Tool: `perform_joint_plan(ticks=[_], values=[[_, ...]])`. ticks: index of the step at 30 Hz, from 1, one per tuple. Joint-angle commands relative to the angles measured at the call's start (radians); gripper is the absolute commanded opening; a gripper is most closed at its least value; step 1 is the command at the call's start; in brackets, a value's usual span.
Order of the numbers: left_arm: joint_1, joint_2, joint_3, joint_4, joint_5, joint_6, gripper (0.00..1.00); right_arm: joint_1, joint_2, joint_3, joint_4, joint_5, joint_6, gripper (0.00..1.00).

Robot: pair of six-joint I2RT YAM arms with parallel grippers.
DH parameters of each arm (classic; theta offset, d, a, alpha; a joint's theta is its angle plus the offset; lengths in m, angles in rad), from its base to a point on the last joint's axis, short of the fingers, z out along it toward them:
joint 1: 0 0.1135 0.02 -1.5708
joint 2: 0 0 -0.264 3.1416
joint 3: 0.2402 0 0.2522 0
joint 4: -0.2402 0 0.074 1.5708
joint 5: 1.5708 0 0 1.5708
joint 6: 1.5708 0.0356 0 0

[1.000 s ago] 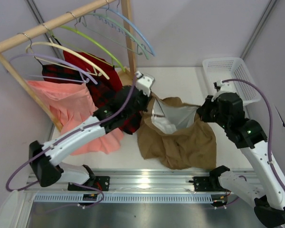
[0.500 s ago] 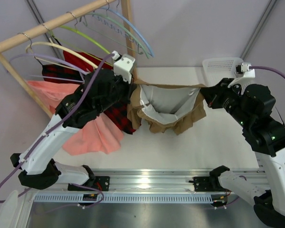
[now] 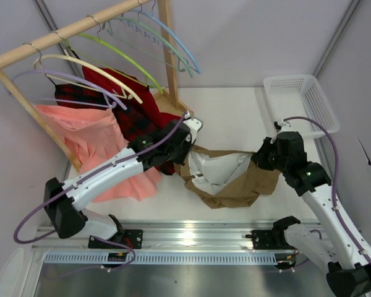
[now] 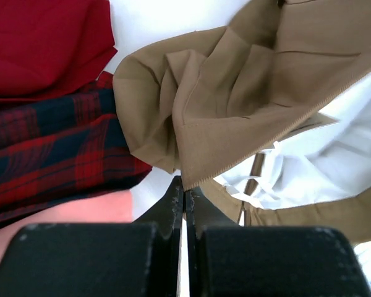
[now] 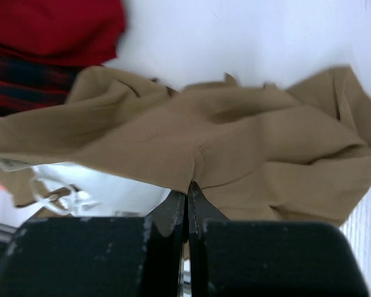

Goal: Place the skirt on the hanger

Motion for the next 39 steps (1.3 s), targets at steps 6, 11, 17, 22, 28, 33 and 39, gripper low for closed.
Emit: perform_joint_plan(ticks=[6, 11, 17, 22, 28, 33, 39], values=[[0.014, 0.162, 0.055, 0.052, -0.117, -0.083, 0.16, -0.164, 0.031, -0.124, 0.251, -0.226, 0.001, 0.0], [-0.012, 0.063, 0.235, -0.059, -0.063, -0.093, 0.8, -0.242, 0.092, -0.142, 0.242, -0.285, -0.018, 0.0], [-0.036, -0.077, 0.223, 0.079, 0.191, -0.127, 0.96, -0.307, 0.137, -0.189, 0.363, -0.442, 0.01, 0.0], [-0.065, 0.005, 0.219, 0.262, 0.403, -0.201, 0.77, -0.311, 0.166, -0.167, 0.394, -0.484, -0.004, 0.0], [-0.142, 0.151, 0.285, 0.269, 0.404, -0.222, 0.6, -0.325, 0.178, -0.139, 0.326, -0.417, -0.033, 0.0], [-0.151, 0.229, 0.236, 0.348, 0.45, -0.285, 0.53, -0.354, 0.186, -0.15, 0.326, -0.433, -0.03, 0.0], [-0.16, 0.298, 0.253, 0.391, 0.499, -0.323, 0.44, -0.36, 0.166, -0.153, 0.308, -0.412, -0.047, 0.0]])
